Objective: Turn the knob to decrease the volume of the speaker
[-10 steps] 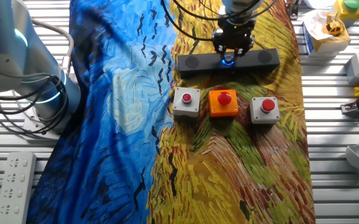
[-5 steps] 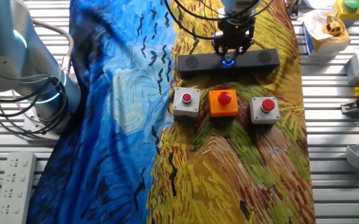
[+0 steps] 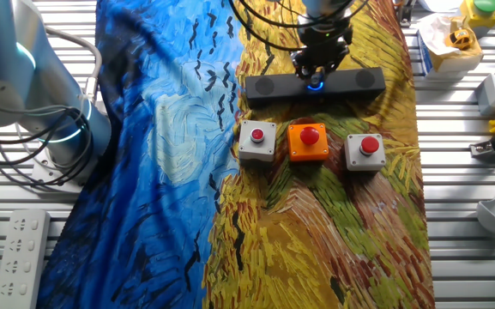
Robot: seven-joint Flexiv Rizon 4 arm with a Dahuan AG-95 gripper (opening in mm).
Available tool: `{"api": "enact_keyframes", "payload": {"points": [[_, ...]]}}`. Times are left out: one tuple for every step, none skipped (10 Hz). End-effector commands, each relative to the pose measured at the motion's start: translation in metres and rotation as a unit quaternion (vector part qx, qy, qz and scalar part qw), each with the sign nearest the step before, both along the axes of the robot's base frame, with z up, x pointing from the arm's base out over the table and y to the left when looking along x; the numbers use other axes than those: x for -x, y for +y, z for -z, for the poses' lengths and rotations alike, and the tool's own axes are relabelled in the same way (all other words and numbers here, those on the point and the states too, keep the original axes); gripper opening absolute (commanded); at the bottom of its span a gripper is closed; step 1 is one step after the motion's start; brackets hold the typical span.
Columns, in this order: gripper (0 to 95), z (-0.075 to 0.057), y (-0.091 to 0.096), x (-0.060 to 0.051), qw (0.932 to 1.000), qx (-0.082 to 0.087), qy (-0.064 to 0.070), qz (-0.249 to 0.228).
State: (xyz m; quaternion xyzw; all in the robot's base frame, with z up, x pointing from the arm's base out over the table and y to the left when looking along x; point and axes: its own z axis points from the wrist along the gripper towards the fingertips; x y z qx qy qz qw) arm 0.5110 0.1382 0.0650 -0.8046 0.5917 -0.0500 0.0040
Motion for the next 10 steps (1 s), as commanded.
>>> {"api": "enact_keyframes", "payload": {"points": [[0.0,0.0003,-0.0007,-0.0006,0.9988,0.010,-0.007,-0.047],[0.0,0.0002,-0.0007,-0.0008,0.9985,0.011,-0.007,-0.053],[0.0,0.0002,-0.0007,-0.0009,0.9984,0.010,-0.008,-0.055],[0.0,0.0002,-0.0007,-0.0010,0.9984,0.010,-0.008,-0.055],[0.0,0.0002,-0.0007,-0.0010,0.9987,0.008,-0.008,-0.051],[0.0,0.0002,-0.0007,-0.0010,0.9992,0.004,-0.006,-0.040],[19.0,0.0001,-0.0007,-0.0010,0.9995,-0.001,-0.005,-0.031],[38.0,0.0000,-0.0006,-0.0009,0.9998,-0.006,-0.006,-0.017],[38.0,0.0000,-0.0006,-0.0009,0.9999,-0.007,-0.009,-0.001],[57.0,0.0000,-0.0007,-0.0009,0.9997,-0.009,-0.010,0.019]]}}
